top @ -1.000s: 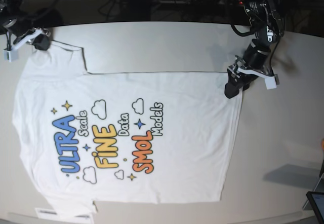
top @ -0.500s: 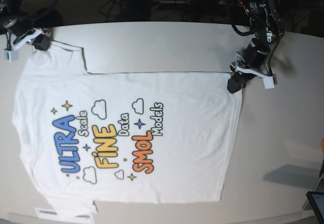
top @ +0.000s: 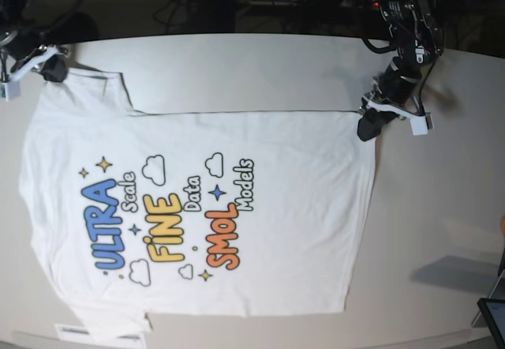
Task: Fold the T-shirt properly
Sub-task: 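Lower the left gripper onto the shirt's shoulder corner and grasp it, then grasp the other shoulder corner with the right gripper and pull it taut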
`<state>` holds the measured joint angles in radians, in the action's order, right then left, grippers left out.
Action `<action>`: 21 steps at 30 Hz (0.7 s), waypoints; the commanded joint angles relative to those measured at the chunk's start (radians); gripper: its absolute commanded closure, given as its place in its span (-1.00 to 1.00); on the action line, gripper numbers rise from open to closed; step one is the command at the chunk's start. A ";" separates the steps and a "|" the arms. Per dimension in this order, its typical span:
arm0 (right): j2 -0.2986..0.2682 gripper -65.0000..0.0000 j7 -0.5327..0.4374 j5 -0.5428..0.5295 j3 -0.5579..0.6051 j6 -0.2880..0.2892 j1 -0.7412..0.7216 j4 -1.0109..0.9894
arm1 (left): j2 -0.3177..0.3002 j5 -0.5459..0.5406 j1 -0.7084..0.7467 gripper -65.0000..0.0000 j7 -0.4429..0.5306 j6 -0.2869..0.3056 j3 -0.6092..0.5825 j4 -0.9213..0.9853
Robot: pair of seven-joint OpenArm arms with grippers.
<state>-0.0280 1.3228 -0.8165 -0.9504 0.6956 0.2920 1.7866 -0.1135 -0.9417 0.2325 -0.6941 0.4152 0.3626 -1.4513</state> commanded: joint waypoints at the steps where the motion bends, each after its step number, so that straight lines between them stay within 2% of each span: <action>1: -0.017 0.99 -0.002 -0.024 -0.003 0.003 0.005 0.031 | -0.008 -0.003 0.018 1.00 -0.022 -0.022 0.006 -0.025; 4: -0.020 0.99 0.002 -0.024 -0.003 0.003 0.009 0.060 | -0.016 -0.003 0.054 1.00 -0.022 -0.034 0.006 -0.102; 7: -0.022 0.99 0.011 -0.024 -0.002 0.003 0.009 0.072 | -0.016 -0.007 0.080 1.00 -0.022 -0.095 0.006 -0.174; 9: -0.037 0.99 0.011 -0.024 0.035 0.003 0.009 0.072 | -0.018 -0.009 0.098 1.00 -0.022 -0.115 0.006 -0.213; 15: -0.072 0.99 0.008 -0.025 0.138 0.003 0.005 0.097 | -0.016 -0.010 0.143 1.00 -0.022 -0.118 0.006 -0.300; 19: -0.074 0.99 0.008 -0.025 0.144 0.003 -0.015 0.152 | -0.015 -0.012 0.146 1.00 -0.022 -0.118 0.006 -0.311; 21: -0.094 0.99 0.010 -0.025 0.144 0.003 -0.026 0.158 | -0.013 -0.013 0.146 1.00 -0.023 -0.118 0.006 -0.311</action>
<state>-0.1036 1.3491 -0.8288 -0.8017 0.6960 0.2699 1.9270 -0.1192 -0.9398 0.3798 -0.7345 0.2901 0.3649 -1.7428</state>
